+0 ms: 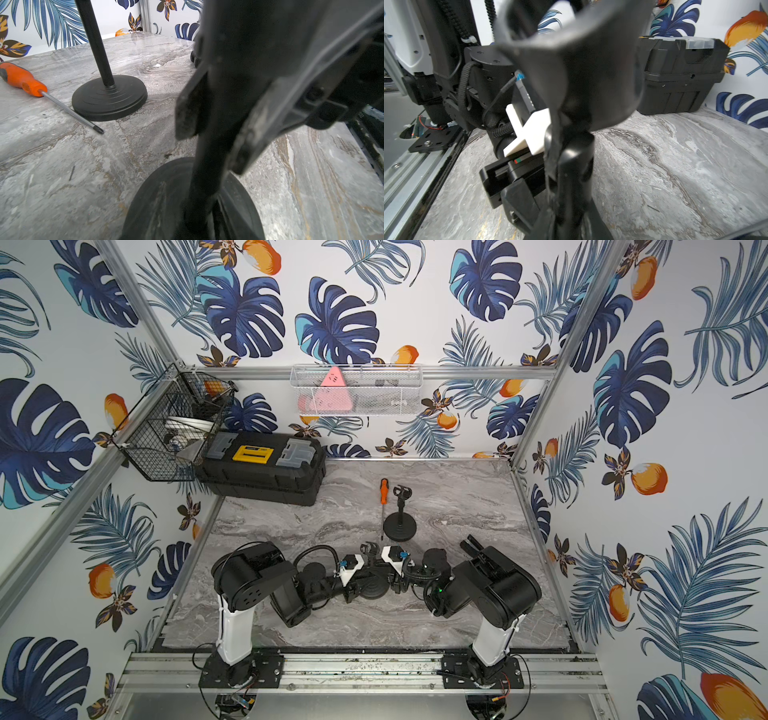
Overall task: Assemble a microphone stand
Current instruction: Screw the microphone stand pole into the microphone stand base.
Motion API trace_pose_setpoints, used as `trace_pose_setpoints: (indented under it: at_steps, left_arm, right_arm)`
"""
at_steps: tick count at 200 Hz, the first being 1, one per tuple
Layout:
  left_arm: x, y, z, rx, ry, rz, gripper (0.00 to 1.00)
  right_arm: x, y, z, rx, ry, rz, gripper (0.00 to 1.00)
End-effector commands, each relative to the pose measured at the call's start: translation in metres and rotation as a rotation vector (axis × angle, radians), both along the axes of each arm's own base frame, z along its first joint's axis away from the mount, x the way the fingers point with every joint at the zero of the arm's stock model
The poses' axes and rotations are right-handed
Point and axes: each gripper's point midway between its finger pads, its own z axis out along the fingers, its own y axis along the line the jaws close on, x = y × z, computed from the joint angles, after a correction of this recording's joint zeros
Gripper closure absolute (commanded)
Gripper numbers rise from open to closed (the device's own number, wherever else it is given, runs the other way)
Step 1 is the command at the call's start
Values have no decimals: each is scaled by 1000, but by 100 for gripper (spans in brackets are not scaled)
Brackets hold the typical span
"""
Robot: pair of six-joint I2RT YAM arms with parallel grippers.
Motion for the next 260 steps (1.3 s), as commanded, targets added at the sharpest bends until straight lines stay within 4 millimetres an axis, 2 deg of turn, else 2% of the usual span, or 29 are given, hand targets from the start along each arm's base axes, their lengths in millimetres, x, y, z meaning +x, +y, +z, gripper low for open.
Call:
trace_pose_setpoints:
  at_steps: [1,72,98,122,146,171,195,206,215,221,235,260]
  left_arm:
    - [2,0,8,-26,-13,10,60]
    - [0,0,6,-22,-12,1,68]
    - [1,0,9,-25,-17,4,69]
    - [0,1,9,-24,-16,4,70]
    - [1,0,8,-23,-17,4,72]
    - [1,-2,8,-27,-14,-4,77]
    - [2,-3,7,-27,-14,-6,83]
    - [2,-2,7,-23,-16,-2,85]
    - [2,-2,5,-19,-15,-1,86]
    - [2,-2,5,-18,-15,-2,86]
    - [1,-1,2,-13,-12,-2,86]
    - [1,-1,2,-11,-17,-2,86]
  right_arm:
    - [1,-5,-31,-87,119,-104,100]
    - [-4,-2,-47,-209,86,-334,100]
    - [2,-9,-50,-217,43,-519,100]
    - [-1,-9,-56,-227,0,-617,100]
    - [-7,-1,-56,-252,-35,-640,100]
    - [-12,7,-57,-286,10,-597,100]
    - [-14,10,-45,-264,14,-577,100]
    - [-18,11,-41,-251,19,-548,79]
    - [-21,13,-36,-241,24,-528,48]
    - [-22,13,-34,-232,31,-515,37]
    - [-28,14,-27,-216,37,-471,29]
    - [-36,10,-24,-207,114,-347,27]
